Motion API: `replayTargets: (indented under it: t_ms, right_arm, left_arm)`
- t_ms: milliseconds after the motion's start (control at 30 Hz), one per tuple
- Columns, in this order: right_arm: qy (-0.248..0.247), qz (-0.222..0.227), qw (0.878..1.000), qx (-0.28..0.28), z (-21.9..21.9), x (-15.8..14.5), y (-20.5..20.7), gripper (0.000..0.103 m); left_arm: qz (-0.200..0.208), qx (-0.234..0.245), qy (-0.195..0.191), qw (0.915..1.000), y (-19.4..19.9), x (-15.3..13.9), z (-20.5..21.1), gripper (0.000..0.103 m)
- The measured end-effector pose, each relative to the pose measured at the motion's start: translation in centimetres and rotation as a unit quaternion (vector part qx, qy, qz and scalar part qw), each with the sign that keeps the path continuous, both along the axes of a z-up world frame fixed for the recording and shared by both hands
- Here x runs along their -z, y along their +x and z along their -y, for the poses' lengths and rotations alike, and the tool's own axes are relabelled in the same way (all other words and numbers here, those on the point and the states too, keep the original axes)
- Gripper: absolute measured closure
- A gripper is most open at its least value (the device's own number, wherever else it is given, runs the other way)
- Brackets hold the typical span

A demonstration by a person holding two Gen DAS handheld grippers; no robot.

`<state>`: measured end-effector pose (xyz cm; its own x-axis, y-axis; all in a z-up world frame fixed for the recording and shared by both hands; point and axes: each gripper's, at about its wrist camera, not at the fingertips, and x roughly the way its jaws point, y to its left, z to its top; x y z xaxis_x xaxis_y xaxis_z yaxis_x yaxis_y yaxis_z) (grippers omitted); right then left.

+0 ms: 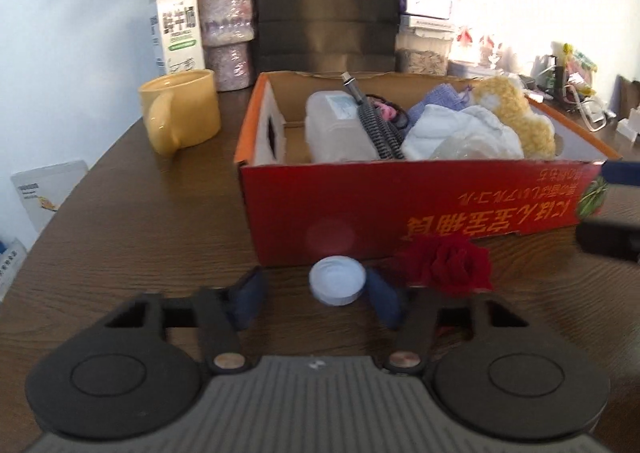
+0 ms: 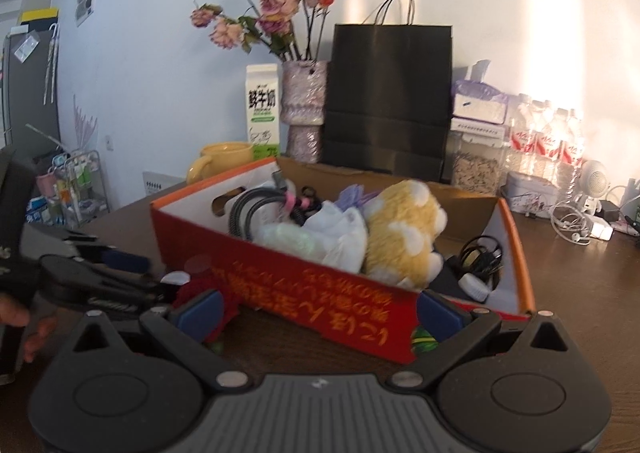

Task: Organize objects
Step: 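Grasp the last white cap with the left tool, then grasp the red fabric rose with the right tool while the left holds the cap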

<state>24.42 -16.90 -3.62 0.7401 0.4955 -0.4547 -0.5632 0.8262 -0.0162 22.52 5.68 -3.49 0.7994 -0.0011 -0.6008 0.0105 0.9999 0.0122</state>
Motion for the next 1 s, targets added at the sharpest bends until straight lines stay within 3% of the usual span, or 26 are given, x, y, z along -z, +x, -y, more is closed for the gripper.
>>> replayTargets:
  t_ms: [33,433,667,1000]
  right_arm:
    - [-0.002,-0.002,1.000,-0.002,-0.3,0.1,-0.1,0.000]
    - [-0.038,-0.034,0.997,-0.053,-5.4,1.7,-0.5,0.000]
    - [-0.051,-0.052,0.996,-0.051,-8.0,2.4,-0.1,0.000]
    - [-0.049,-0.079,0.995,-0.029,-9.9,3.0,0.8,0.000]
  left_arm:
    - [0.003,0.006,-0.005,1.0000,-0.2,-0.1,0.0,0.074]
    - [0.060,-0.002,-0.039,0.9974,-3.6,-2.1,-2.1,0.074]
    - [0.087,-0.003,-0.046,0.9952,-5.7,-3.1,-3.1,0.074]
    - [0.093,-0.005,-0.056,0.9941,-6.4,-3.2,-4.4,0.074]
